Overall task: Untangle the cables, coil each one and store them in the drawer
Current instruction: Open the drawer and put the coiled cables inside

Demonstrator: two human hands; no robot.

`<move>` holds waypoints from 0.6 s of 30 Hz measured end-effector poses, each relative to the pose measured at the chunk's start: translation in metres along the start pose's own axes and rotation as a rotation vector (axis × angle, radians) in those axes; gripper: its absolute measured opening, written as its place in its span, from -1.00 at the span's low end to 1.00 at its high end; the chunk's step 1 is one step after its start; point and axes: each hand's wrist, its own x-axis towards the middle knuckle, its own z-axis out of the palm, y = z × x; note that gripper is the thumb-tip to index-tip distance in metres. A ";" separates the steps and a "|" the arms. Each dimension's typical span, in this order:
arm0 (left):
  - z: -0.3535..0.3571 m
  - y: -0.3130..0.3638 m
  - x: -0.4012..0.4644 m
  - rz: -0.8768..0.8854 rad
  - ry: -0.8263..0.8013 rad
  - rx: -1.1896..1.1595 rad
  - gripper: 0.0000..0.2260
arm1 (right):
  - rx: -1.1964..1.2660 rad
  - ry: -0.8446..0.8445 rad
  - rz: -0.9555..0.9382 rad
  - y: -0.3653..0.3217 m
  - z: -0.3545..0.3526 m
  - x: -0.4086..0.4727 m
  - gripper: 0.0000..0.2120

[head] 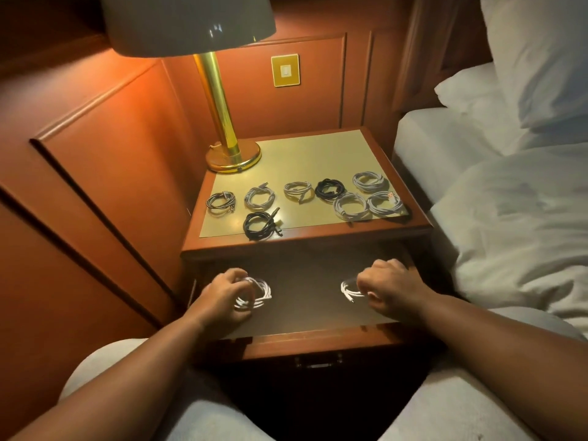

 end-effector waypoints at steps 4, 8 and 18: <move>0.008 0.004 0.006 -0.100 -0.178 0.166 -0.67 | -0.095 -0.348 0.236 0.010 0.013 -0.006 -0.87; 0.013 0.003 0.008 -0.124 -0.319 0.317 -0.69 | -0.143 -0.452 0.295 0.019 0.021 -0.009 -0.82; 0.019 0.004 0.016 -0.118 -0.391 0.417 -0.68 | -0.187 -0.666 0.379 0.007 0.012 0.005 -0.81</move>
